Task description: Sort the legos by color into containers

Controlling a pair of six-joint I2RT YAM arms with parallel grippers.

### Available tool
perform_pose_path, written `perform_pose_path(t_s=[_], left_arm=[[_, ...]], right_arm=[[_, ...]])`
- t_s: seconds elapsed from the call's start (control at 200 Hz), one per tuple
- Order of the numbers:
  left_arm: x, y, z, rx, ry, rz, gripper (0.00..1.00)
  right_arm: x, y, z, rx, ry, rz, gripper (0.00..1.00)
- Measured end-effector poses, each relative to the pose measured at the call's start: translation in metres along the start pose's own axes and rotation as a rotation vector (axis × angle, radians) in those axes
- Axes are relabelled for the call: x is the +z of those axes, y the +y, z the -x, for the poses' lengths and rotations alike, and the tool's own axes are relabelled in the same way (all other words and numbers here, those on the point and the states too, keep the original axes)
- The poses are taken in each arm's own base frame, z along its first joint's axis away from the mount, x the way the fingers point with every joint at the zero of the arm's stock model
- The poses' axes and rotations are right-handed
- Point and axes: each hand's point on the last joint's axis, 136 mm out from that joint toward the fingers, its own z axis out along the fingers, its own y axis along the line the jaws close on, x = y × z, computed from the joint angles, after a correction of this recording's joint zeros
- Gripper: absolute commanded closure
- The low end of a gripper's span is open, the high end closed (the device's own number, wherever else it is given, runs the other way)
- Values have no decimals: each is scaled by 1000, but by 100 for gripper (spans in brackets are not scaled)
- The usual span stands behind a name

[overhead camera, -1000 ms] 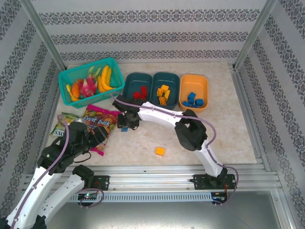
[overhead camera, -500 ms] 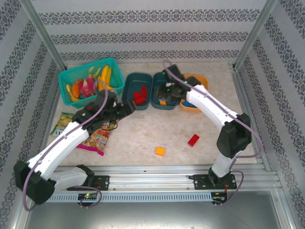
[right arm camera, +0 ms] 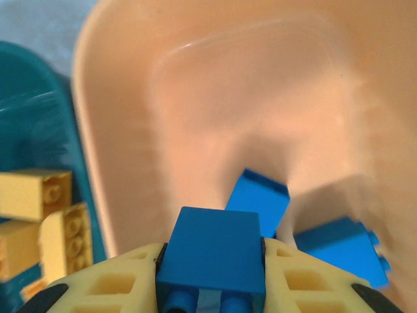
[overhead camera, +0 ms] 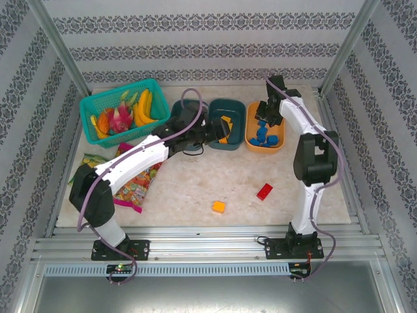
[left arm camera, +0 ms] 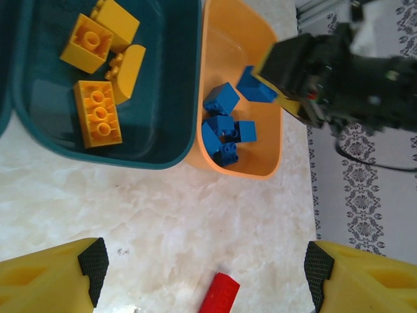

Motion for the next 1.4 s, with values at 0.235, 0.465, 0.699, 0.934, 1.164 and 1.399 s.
perform_pose_path(t_s=[0.235, 0.465, 0.699, 0.934, 1.164, 1.399], left_arm=[[17, -12, 3, 28, 7, -13, 19], [19, -16, -5, 49, 22, -14, 19], [20, -18, -17, 89, 47, -8, 19], [19, -18, -44, 177, 111, 19, 19], [18, -36, -88, 330, 202, 10, 19], [55, -50, -154, 498, 329, 12, 22]], right_arm=[[38, 9, 12, -19, 47, -2, 67], [38, 11, 13, -20, 64, 5, 48], [33, 10, 8, -13, 80, 8, 38], [-54, 22, 14, -20, -44, 67, 37], [-179, 20, -42, -29, -222, 146, 39], [-221, -43, -139, 73, -212, 155, 37]])
